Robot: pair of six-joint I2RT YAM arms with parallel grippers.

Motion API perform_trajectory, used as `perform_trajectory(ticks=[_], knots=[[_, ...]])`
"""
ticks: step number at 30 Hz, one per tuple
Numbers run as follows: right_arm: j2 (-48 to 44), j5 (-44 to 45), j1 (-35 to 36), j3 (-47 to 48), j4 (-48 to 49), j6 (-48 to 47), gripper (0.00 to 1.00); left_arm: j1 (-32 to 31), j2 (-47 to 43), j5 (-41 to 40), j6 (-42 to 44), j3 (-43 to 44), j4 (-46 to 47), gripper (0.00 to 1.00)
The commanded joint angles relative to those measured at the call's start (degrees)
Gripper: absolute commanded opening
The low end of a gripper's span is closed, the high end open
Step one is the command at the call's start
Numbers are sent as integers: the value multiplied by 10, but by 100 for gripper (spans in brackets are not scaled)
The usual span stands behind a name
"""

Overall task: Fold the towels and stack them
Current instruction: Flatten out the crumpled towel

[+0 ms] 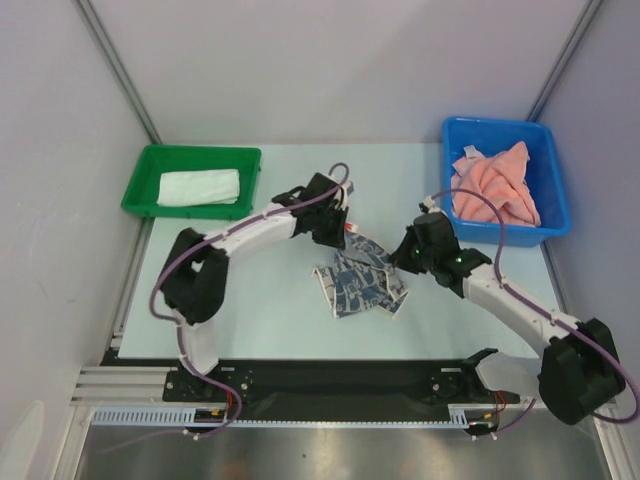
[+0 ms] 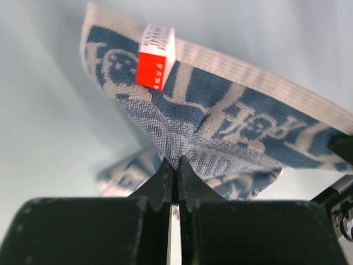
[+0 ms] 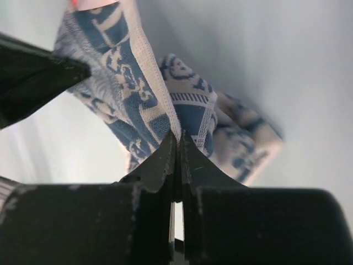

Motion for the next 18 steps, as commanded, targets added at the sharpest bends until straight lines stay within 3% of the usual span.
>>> perform_trajectory(ticks=[1, 3, 5, 6, 8, 11, 14, 18], knots=[[49, -8, 21, 82, 34, -41, 0, 13, -129, -129, -29, -6, -74, 0], [62, -8, 23, 66, 33, -46, 0, 6, -183, -105, -57, -94, -43, 1], [71, -8, 21, 49, 28, -51, 0, -17, -209, -97, -84, -156, -9, 12], [79, -10, 17, 42, 21, -59, 0, -24, -230, -92, -112, -205, -3, 25], [84, -28, 8, 28, 12, -71, 0, -40, -248, -78, -139, -245, 16, 34], [88, -61, -25, 22, -20, -107, 0, -42, -303, -51, -168, -298, 48, 70], [109, -60, -51, 41, -53, -144, 0, -17, -309, -78, -149, -266, 16, 77], [140, -58, -69, 60, -66, -168, 0, 46, -259, -81, -106, -198, 2, 78]])
